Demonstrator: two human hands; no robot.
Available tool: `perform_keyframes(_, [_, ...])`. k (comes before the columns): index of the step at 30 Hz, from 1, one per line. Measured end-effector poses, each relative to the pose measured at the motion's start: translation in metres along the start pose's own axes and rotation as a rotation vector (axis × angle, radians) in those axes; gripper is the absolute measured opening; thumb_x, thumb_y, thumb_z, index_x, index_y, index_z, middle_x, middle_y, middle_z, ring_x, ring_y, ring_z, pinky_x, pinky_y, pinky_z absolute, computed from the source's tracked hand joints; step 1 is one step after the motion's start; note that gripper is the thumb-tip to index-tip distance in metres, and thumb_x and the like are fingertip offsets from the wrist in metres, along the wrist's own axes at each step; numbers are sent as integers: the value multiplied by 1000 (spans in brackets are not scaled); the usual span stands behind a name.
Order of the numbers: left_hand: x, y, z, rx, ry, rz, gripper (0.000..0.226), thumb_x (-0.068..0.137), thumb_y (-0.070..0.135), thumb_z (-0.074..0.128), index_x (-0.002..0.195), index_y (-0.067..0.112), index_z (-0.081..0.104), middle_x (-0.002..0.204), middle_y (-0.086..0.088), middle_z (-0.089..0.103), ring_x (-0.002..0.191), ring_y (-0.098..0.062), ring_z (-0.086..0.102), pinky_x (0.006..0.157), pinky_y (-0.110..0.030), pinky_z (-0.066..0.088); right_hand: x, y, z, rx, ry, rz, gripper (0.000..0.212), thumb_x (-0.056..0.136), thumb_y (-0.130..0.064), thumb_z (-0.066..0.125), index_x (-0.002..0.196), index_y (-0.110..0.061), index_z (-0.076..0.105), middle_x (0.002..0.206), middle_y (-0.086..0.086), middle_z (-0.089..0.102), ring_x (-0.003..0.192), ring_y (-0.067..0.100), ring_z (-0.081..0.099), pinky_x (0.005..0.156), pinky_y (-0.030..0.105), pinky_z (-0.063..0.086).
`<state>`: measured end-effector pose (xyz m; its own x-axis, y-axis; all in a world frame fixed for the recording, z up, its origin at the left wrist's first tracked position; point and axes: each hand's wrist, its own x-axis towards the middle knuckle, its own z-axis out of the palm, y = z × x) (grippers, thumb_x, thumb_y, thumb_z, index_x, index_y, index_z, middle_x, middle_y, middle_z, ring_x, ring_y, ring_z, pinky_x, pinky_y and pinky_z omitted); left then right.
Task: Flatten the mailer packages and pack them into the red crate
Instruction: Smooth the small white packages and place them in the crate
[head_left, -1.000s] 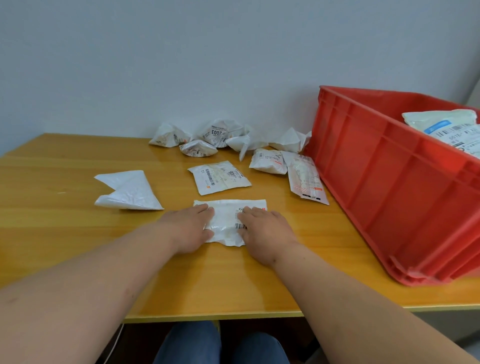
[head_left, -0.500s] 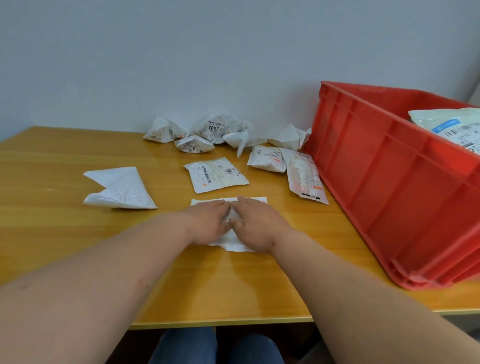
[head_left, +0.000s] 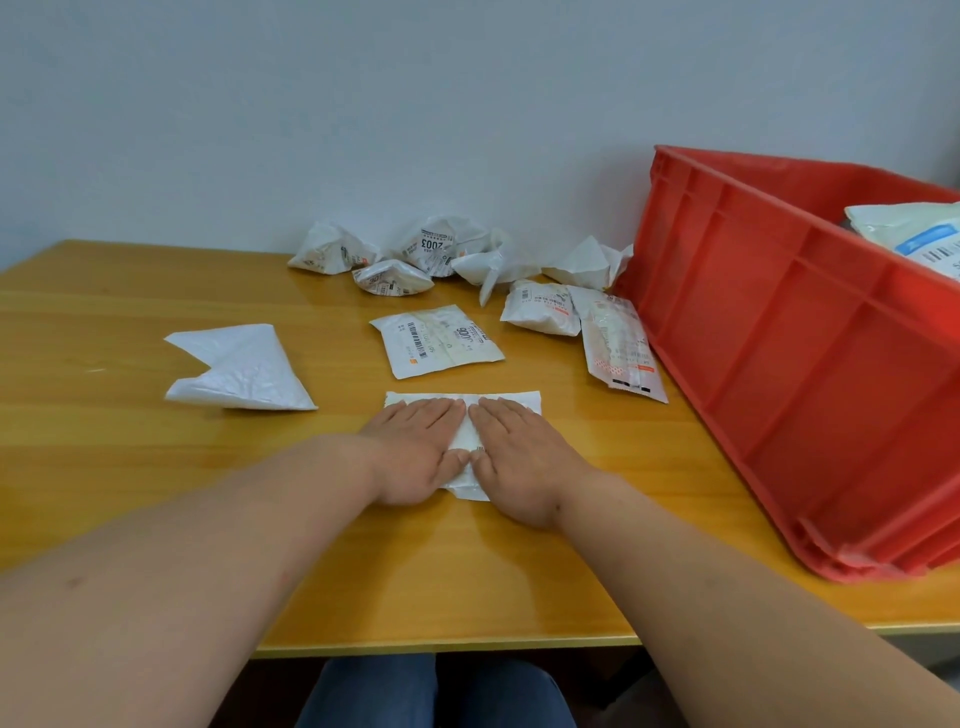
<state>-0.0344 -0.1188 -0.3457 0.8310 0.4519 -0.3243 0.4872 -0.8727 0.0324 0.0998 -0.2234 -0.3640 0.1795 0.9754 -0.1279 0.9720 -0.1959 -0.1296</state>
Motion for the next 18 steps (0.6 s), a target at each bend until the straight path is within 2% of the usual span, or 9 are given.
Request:
perform_keyframes(3, [-1,2,1,8,9,-13,67,103,52,13,155,18,-12,164,2,-12,151,-16,-8,122,-36,-3,1,2,4,-16,30,-5,99,73,-57,-11,158,-11,10,166,8,9,152,21,4,124,38,5])
perform_keyframes(10, [-1,2,2,5,24,-22,68,103,53,14,155,19,-12,164,3,-12,150,-15,-8,122,-36,-4,0,0,2,-33,-6,15,63,104,-41,19,159,-13,5,166,6,4,153,20,-1,124,39,3])
perform_keyframes(18, [0,0,4,-36,2,-15,68,103,45,22,154,20,-15,163,2,-18,149,-14,-15,122,-37,-8,-5,-5,-1,6,-34,46,64,104,-42,20,158,-15,-2,166,4,-6,152,18,-11,124,40,-3])
